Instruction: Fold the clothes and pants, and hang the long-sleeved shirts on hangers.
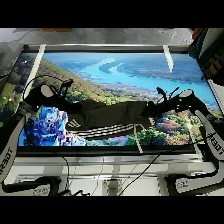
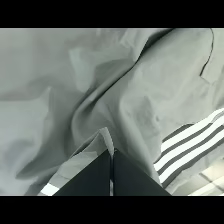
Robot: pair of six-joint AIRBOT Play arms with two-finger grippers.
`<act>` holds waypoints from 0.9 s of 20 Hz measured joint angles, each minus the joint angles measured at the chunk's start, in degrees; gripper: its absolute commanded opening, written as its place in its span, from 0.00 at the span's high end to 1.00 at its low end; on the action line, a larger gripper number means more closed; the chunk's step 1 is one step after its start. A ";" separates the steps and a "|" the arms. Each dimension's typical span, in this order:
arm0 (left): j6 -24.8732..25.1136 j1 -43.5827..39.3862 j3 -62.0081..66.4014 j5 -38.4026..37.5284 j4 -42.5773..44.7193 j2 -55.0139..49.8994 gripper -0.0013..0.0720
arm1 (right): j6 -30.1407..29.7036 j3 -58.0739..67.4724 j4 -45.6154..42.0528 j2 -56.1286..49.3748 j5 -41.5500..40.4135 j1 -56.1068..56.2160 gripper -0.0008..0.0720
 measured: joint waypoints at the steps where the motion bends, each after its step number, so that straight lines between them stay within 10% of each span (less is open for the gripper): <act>1: 0.00 0.48 1.22 -0.09 0.02 0.31 0.98 | -0.02 1.84 2.45 0.02 -0.11 0.00 0.95; 12: 0.00 7.17 19.71 15.02 -1.25 5.18 0.98 | -0.04 18.84 17.22 0.04 -27.67 6.32 0.95; 18: -0.04 8.02 20.48 -2.23 1.20 4.66 0.98 | 0.90 19.71 -1.64 0.00 -22.82 7.45 0.95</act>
